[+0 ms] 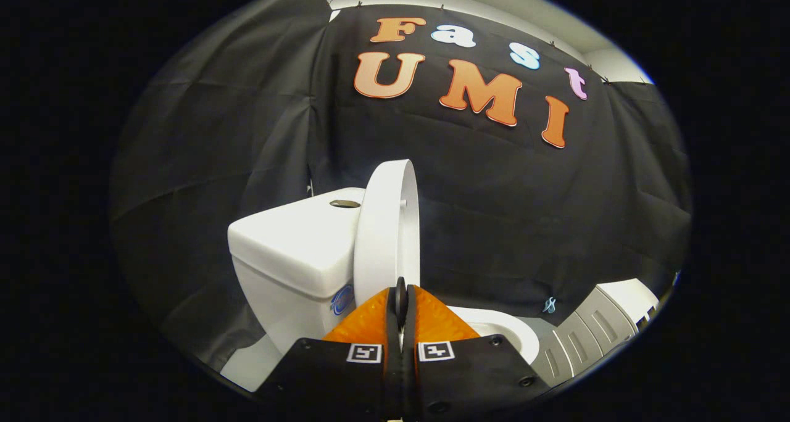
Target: Open the toilet lid.
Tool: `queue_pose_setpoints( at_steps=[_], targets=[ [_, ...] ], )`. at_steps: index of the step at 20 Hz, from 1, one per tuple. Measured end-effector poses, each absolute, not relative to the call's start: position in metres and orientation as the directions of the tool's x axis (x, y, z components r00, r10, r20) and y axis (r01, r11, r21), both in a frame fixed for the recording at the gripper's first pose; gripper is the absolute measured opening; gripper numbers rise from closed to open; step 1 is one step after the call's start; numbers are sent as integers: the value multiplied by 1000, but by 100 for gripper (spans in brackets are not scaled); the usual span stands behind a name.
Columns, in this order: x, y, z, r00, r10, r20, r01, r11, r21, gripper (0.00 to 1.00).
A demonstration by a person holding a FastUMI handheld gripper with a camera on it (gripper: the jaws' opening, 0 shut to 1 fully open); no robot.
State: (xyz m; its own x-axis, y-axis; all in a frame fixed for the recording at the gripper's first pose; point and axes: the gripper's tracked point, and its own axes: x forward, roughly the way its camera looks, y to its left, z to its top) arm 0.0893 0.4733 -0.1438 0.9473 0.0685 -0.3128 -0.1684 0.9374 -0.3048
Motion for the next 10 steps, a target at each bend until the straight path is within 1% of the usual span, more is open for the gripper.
queue_pose_setpoints(
  at_steps=[3, 5, 6, 8, 9, 10],
  targets=[
    [89, 474, -143, 946, 65, -317, -168, 936, -309, 8],
    [88, 481, -149, 934, 114, -339, -212, 940, -268, 13],
    [87, 483, -149, 928, 134, -348, -229, 941, -248, 26],
    [84, 484, -142, 924, 173, -342, -258, 940, -222, 39],
    [83, 488, -139, 917, 210, -339, -291, 934, -209, 41],
    [79, 490, -134, 914, 235, -330, -311, 929, -200, 49]
  ],
)
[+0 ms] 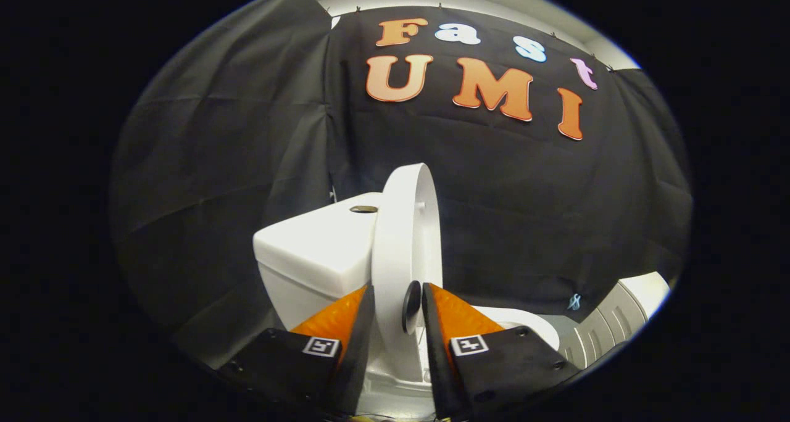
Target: Open the toilet lid.
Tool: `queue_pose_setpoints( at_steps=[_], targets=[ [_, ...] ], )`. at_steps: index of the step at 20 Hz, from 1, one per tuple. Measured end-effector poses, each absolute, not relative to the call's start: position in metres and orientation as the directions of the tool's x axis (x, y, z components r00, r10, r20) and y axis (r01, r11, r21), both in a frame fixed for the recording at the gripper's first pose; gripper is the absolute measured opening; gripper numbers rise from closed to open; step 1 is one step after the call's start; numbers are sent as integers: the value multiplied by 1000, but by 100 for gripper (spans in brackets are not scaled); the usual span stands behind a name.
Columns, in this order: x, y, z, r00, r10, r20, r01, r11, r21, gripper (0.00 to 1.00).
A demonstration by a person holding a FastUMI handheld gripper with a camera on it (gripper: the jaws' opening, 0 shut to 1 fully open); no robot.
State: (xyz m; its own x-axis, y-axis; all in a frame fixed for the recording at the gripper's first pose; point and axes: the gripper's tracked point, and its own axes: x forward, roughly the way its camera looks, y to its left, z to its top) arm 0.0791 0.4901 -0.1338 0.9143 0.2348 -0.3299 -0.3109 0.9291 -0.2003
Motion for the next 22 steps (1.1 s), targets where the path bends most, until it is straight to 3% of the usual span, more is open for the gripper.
queue_pose_setpoints(
  at_steps=[4, 5, 14, 22],
  targets=[
    [74, 482, -99, 914, 299, -273, -354, 917, -182, 79],
    [74, 477, -90, 915, 307, -263, -357, 918, -171, 82],
    [126, 295, 13, 981, 156, -116, -169, 978, -118, 84],
    [81, 122, 30, 998, 38, -57, -47, 985, -167, 84]
  ],
)
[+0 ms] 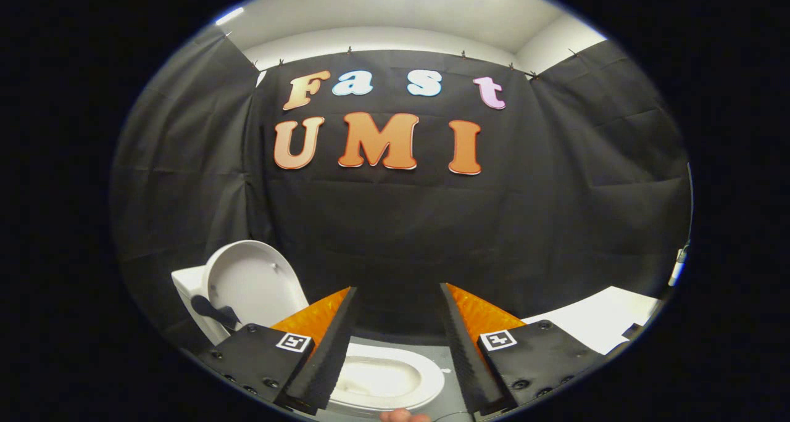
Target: Open the toilet lid.
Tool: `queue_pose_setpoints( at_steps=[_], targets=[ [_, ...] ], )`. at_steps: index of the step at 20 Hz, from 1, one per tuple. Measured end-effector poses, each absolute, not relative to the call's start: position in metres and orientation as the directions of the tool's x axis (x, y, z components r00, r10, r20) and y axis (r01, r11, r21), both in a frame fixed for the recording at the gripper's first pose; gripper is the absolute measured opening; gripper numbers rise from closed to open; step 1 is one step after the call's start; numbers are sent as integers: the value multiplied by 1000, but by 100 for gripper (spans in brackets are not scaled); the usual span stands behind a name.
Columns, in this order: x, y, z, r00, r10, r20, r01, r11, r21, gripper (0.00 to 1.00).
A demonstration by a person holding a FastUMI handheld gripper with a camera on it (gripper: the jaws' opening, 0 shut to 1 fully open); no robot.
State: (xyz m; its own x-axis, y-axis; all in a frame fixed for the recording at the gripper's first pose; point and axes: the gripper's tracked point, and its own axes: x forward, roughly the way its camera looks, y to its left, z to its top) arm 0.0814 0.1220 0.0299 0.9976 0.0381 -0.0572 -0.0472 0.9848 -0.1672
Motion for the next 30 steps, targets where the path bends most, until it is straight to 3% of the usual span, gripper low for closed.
queue_pose_setpoints(
  at_steps=[11, 17, 30],
  targets=[
    [35, 19, -5, 994, -104, 33, 107, 989, -106, 88],
    [36, 18, 14, 985, -127, 116, 141, 982, -123, 88],
    [40, 20, 1, 990, -127, 56, 133, 983, -123, 88]
  ],
)
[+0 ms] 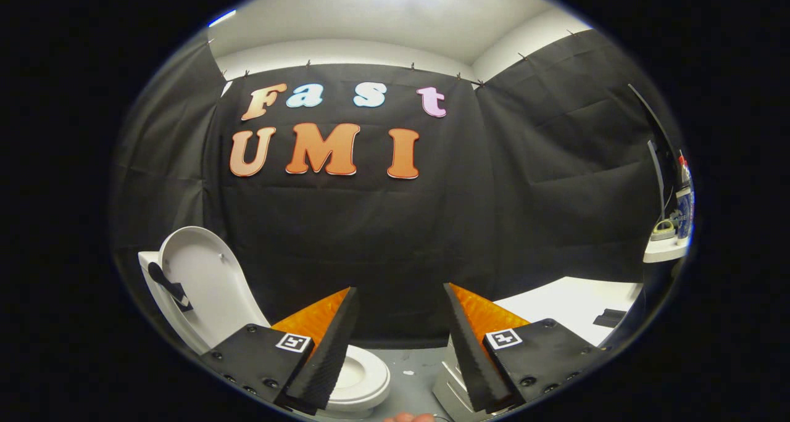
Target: Open the toilet lid.
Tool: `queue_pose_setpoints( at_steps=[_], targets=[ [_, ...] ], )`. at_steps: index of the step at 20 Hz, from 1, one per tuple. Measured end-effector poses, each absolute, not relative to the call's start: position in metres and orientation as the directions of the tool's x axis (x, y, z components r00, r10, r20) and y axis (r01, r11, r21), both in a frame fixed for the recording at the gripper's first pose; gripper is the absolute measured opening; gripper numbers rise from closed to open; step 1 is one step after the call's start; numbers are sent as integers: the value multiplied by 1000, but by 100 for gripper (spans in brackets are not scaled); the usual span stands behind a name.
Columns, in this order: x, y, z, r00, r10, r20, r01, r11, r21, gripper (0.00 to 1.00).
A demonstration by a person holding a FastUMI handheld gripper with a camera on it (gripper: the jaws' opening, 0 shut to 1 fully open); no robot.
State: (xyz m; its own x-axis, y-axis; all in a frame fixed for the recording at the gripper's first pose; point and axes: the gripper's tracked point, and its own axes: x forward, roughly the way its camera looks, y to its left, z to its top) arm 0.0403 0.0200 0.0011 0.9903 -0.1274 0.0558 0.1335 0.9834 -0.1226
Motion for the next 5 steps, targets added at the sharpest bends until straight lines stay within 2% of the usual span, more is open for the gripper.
queue_pose_setpoints(
  at_steps=[5],
  targets=[
    [40, 19, 1, 990, -131, 50, 136, 983, -125, 88]
  ],
)
